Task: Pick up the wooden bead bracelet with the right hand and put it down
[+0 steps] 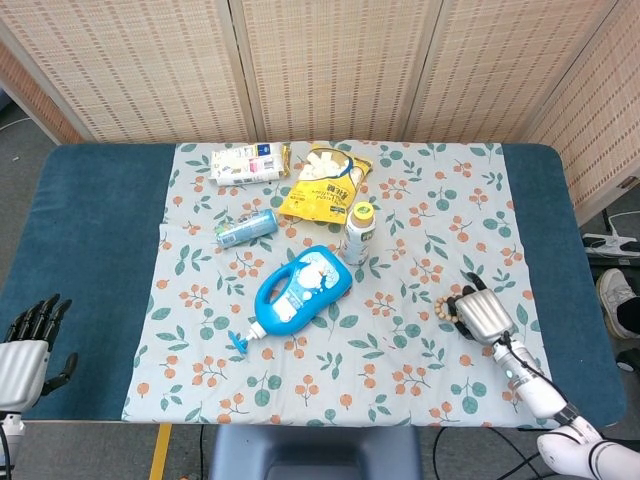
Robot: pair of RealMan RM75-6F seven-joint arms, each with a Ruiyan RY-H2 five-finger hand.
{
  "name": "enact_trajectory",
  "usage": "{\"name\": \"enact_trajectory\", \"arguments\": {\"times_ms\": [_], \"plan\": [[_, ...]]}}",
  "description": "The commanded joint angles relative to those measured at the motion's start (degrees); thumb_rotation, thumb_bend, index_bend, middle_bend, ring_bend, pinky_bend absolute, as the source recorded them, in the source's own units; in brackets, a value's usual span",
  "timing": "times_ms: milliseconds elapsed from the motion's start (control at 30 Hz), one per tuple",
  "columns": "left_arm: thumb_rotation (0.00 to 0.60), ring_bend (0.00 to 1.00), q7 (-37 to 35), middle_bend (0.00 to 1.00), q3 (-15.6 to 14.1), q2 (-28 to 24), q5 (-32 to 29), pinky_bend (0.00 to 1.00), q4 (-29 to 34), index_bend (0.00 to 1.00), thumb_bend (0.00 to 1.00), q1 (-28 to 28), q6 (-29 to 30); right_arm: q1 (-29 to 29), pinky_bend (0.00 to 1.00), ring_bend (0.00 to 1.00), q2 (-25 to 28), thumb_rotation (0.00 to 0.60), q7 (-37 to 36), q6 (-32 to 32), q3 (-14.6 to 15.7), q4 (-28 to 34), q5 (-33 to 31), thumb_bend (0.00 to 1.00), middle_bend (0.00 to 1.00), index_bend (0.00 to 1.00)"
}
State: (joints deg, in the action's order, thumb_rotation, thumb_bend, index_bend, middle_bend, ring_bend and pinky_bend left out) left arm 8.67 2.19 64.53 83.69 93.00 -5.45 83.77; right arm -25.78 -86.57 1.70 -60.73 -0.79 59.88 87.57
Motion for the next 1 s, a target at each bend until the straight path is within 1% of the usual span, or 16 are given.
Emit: {"name": "enact_trajectory", "arguments": {"times_ms": [33,133,233,267,333,367,433,467,533,600,667,733,800,867,933,1000], "plan": [[0.600,0.00,0.14,0.00,0.01,0.05,-0.01,0.12,0.02,0.00,0.44,0.02,0.05,-0.17,0.12,0.36,3.52,0.600,-19.81,-1.99,-1.79,6.09,-0.36,0.73,0.60,0.76],[0.600,0.00,0.26,0.00,0.02,0.13,-0.07,0.12,0.02,0.00,0.44,0.00,0.01,-0.69,0.12,0.36,6.97,0.600,-33.69,0.65,-3.40,12.43,-2.89,0.73,0.60,0.76],[0.600,0.00,0.44,0.00,0.02,0.23,-0.19,0.12,0.00,0.00,0.44,-0.06,-0.15,-2.50,0.12,0.36,12.68,0.600,-52.09,8.59,-4.36,21.22,-5.67,0.73,0.60,0.75],[0.600,0.00,0.52,0.00,0.02,0.25,-0.24,0.12,0.02,0.00,0.44,-0.05,-0.18,-3.62,0.12,0.36,15.46,0.600,-62.62,12.80,-4.80,24.96,-6.15,0.73,0.60,0.75],[0.600,0.00,0.62,0.00,0.02,0.31,-0.29,0.12,0.05,0.00,0.44,-0.04,-0.16,-5.37,0.12,0.36,19.18,0.600,-81.50,18.27,-5.65,29.02,-5.02,0.73,0.60,0.74],[0.600,0.00,0.69,0.00,0.02,0.36,-0.31,0.12,0.04,0.00,0.44,-0.04,-0.19,-6.32,0.12,0.36,20.77,0.600,-94.37,20.41,-6.06,30.01,-3.07,0.73,0.60,0.73],[0.600,0.00,0.77,0.00,0.04,0.45,-0.37,0.12,-0.01,0.00,0.44,-0.07,-0.23,-7.39,0.12,0.35,21.75,0.600,-111.90,20.30,-5.63,29.17,1.92,0.73,0.60,0.70],[0.600,0.00,0.89,0.00,0.05,0.46,-0.38,0.12,0.03,0.00,0.44,-0.07,-0.22,-7.81,0.12,0.34,21.64,0.600,-121.93,18.06,-4.63,27.28,5.60,0.73,0.60,0.69],[0.600,0.00,1.00,0.00,0.05,0.53,-0.51,0.12,0.00,0.00,0.44,-0.13,-0.39,-8.22,0.12,0.33,20.45,0.600,-135.29,12.59,-2.18,22.98,10.89,0.73,0.60,0.67],[0.600,0.00,1.07,0.00,0.05,0.58,-0.60,0.12,-0.05,0.00,0.44,-0.15,-0.47,-8.37,0.12,0.32,19.29,0.600,-144.12,7.61,0.27,19.71,14.45,0.73,0.60,0.66],[0.600,0.00,1.15,0.00,0.09,0.63,-0.74,0.12,-0.11,0.00,0.44,-0.18,-0.55,-8.65,0.14,0.31,18.10,0.600,-151.41,2.75,2.90,16.53,17.43,0.73,0.59,0.63],[0.600,0.00,1.23,0.00,0.15,0.68,-0.89,0.12,-0.15,0.00,0.44,-0.24,-0.68,-8.63,0.17,0.30,17.03,0.600,-154.96,-1.00,4.90,14.46,19.30,0.73,0.57,0.58],[0.600,0.00,1.22,0.00,0.16,0.68,-1.07,0.12,-0.20,0.00,0.44,-0.33,-0.95,-8.39,0.17,0.29,15.65,0.600,-156.63,-4.23,6.76,12.46,20.37,0.73,0.55,0.52],[0.600,0.00,1.12,0.00,0.14,0.66,-1.09,0.12,-0.22,0.00,0.44,-0.40,-1.11,-8.24,0.17,0.27,14.21,0.600,-156.57,-6.15,8.15,10.87,20.64,0.73,0.54,0.46],[0.600,0.00,1.03,0.00,0.13,0.63,-1.08,0.12,-0.22,0.00,0.44,-0.41,-1.14,-8.32,0.17,0.26,13.07,0.599,-155.95,-6.88,8.93,9.61,20.30,0.72,0.52,0.41],[0.600,0.00,0.94,0.00,0.13,0.59,-1.11,0.12,-0.24,0.00,0.44,-0.41,-1.14,-8.55,0.17,0.24,12.03,0.574,-155.51,-7.56,9.75,8.46,19.95,0.68,0.51,0.38]]}}
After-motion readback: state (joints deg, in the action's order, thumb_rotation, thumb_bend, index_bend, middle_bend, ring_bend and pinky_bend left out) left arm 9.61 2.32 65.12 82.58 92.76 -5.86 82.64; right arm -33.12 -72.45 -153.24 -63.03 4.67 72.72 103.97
